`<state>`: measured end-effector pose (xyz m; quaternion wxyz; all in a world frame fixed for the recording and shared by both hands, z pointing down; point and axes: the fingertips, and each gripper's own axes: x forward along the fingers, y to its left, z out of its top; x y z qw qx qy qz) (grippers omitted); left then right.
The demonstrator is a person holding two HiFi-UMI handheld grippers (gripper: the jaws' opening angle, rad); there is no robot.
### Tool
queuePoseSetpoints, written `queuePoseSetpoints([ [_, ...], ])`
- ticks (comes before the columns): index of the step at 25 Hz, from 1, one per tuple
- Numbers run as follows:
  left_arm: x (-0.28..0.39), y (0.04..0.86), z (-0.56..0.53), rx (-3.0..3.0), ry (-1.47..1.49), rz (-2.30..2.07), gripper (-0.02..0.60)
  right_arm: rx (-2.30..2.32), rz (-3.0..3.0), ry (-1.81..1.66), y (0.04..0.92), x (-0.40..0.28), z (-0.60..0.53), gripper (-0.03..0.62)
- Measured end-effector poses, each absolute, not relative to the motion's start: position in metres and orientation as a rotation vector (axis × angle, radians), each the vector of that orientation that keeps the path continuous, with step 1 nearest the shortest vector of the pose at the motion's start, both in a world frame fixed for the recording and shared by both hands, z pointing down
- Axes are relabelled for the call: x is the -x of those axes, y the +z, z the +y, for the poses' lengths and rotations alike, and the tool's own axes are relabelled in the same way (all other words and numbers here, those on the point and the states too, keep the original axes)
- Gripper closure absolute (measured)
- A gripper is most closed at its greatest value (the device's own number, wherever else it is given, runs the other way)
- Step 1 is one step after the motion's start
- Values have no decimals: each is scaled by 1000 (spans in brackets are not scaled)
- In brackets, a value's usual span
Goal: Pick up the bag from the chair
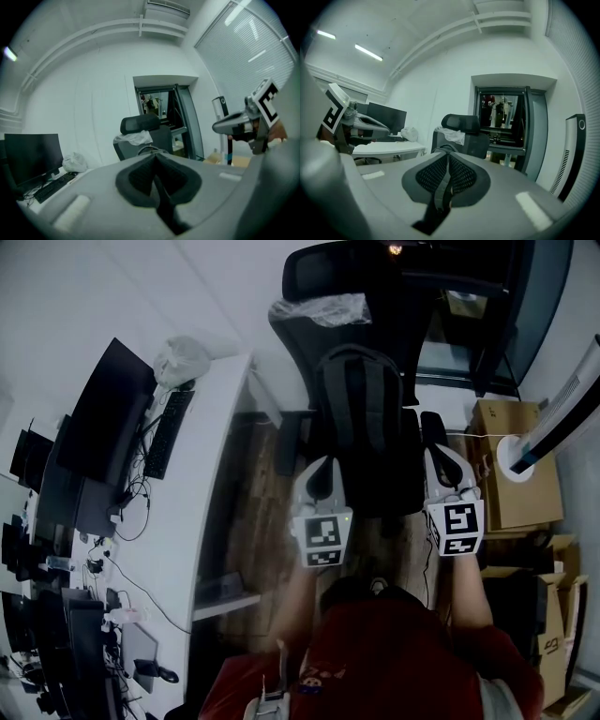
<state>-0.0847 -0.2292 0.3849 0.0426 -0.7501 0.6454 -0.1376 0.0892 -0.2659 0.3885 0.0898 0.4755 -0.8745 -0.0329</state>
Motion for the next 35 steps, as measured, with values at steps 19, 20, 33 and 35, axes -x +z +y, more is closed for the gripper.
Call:
queuePoseSetpoints([
  [19, 117, 387, -380, 2344, -385, 1892, 583, -1459, -2553, -119, 393, -50, -403, 579],
  [20, 122, 387, -391, 2347, -388, 1891, 583, -1460, -2549, -121, 391, -45, -413, 579],
  [33, 168, 403, -505, 2405, -385, 1860, 583, -1447, -2502, -93, 406, 2, -525, 579],
  [35, 174, 406, -519, 2411, -391, 1855, 583, -1440, -2500, -91, 408, 10, -538, 579],
])
